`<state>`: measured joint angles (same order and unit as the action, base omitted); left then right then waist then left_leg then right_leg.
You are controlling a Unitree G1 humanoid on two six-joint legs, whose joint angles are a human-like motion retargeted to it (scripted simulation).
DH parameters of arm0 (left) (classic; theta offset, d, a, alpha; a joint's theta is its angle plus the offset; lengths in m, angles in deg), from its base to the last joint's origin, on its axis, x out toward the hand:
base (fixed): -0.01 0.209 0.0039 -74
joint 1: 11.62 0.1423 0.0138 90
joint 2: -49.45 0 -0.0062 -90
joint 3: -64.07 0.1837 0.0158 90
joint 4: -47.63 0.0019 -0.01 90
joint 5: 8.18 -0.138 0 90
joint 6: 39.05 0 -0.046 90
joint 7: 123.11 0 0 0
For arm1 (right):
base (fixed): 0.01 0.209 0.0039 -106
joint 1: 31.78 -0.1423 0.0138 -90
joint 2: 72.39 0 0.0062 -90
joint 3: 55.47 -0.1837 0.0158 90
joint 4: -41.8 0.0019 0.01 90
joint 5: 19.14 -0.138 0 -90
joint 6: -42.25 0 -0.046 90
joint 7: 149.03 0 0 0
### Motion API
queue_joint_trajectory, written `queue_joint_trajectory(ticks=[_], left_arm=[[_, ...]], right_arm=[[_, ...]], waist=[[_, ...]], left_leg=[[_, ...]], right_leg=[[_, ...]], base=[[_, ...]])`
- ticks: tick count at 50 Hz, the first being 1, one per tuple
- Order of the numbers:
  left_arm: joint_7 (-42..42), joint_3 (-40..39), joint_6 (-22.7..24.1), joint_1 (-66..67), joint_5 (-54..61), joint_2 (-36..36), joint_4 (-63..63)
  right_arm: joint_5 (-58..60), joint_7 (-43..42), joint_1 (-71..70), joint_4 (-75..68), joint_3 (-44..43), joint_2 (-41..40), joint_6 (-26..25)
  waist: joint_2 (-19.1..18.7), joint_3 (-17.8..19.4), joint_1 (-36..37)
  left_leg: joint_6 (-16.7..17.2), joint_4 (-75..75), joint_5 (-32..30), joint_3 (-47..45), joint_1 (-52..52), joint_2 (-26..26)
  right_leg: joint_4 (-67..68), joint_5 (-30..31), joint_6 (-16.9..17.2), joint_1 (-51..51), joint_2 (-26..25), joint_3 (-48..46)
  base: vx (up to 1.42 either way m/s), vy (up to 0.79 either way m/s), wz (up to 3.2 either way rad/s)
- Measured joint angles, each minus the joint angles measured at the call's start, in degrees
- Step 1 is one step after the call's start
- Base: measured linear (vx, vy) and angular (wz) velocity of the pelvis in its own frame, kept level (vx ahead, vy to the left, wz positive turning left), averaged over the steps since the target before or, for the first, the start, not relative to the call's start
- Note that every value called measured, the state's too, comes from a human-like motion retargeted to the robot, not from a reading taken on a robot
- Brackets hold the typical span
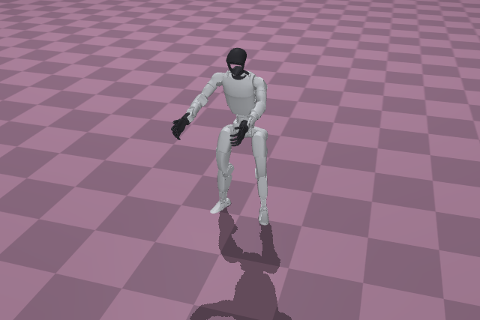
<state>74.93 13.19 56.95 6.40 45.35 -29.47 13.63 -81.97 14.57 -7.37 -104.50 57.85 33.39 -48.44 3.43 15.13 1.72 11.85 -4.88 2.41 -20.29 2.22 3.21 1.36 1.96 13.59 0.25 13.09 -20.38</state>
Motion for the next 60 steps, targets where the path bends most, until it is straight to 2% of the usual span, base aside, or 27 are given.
queue_joint_trajectory(ticks=[10,15,20,27,33,40,45,50,60], left_arm=[[4.87,1.82,-2.9,-15.36,-4.28,-1.47,16.52],[4.95,2.46,-0.97,-17.9,-5.57,-1.1,15.93],[5.08,3.67,3.94,-15.05,-8.19,2.92,3.36],[9.79,3.96,10.8,-5.68,-14.83,13.57,-25.01],[15.08,3.52,14.35,2.44,-29.61,24.19,-45.8],[23.73,2.15,16.7,9.91,-54.37,33.91,-59.06],[29.14,1.11,16.65,14.63,-71.57,38.11,-62.94],[31.13,1.32,17.03,19.48,-82.98,40.01,-64.1],[30.42,6.51,17.87,27.03,-95.48,37.26,-57.81]], right_arm=[[8.3,-3.1,-18.02,-13.8,1.68,-2.65,-2.62],[12.57,-4.65,-21.07,-11.44,4.11,-2.65,0.15],[16.46,-6.68,-18.25,1.08,7.18,0.49,5.81],[25.59,-12.39,-10.41,25.98,13.01,10.06,12.86],[41.94,-20.05,-3.63,44.95,14.25,19.57,16.21],[67.31,-28.85,5.02,60.19,13.03,29.9,18.6],[82.58,-30.85,9.77,65.73,15.02,35.9,20.02],[94.45,-31.23,12.35,66.9,18.91,38.94,21.19],[104.78,-30.71,17.0,60.4,26.23,34.79,22.32]], waist=[[0.17,1.08,-1.03],[-0.15,-0.03,-0.96],[-0.61,-1.63,-0.59],[-1.11,-3.81,-0.25],[-1.38,-5.18,-0.1],[-1.55,-6.5,-0.11],[-1.51,-7.13,-0.45],[-1.44,-7.18,-0.79],[-1.11,-5.44,-1.73]], left_leg=[[0.61,-0.09,-1.24,-1.94,-0.92,0.09],[0.64,-0.05,-1.31,-2.45,-0.73,0.13],[0.32,0.26,-0.82,-2.65,-0.14,0.15],[-0.43,1.71,0.77,-2.98,0.52,0.28],[-0.84,2.6,2.1,-3.5,0.98,0.36],[-0.4,2.96,3.01,-4.08,1.16,0.96],[0.11,3.18,3.44,-4.34,1.16,1.33],[0.43,3.45,3.77,-4.7,1.15,1.58],[0.47,3.57,3.77,-5.34,0.9,1.71]], right_leg=[[-0.32,1.83,0.85,1.92,-0.22,1.15],[-0.23,1.97,1.03,1.98,-0.25,1.2],[0.14,1.51,0.97,1.46,-0.16,1.08],[0.85,0.43,0.82,0.66,0.11,1.29],[1.15,-0.37,1.19,0.31,0.2,1.93],[1.18,-1.09,1.41,0.42,-0.44,2.7],[1.3,-1.54,1.41,0.6,-0.82,3.17],[1.47,-1.82,1.41,0.85,-1.06,3.72],[1.56,-1.75,1.41,1.57,-1.26,4.61]], base=[[0.0,0.0,0.0],[0.06,0.0,-0.07],[0.08,0.0,-0.02],[0.08,0.0,-0.04],[0.03,0.0,-0.04],[0.0,0.0,0.0],[0.0,0.0,0.0],[0.0,0.0,0.0],[-0.05,-0.01,-0.05]])
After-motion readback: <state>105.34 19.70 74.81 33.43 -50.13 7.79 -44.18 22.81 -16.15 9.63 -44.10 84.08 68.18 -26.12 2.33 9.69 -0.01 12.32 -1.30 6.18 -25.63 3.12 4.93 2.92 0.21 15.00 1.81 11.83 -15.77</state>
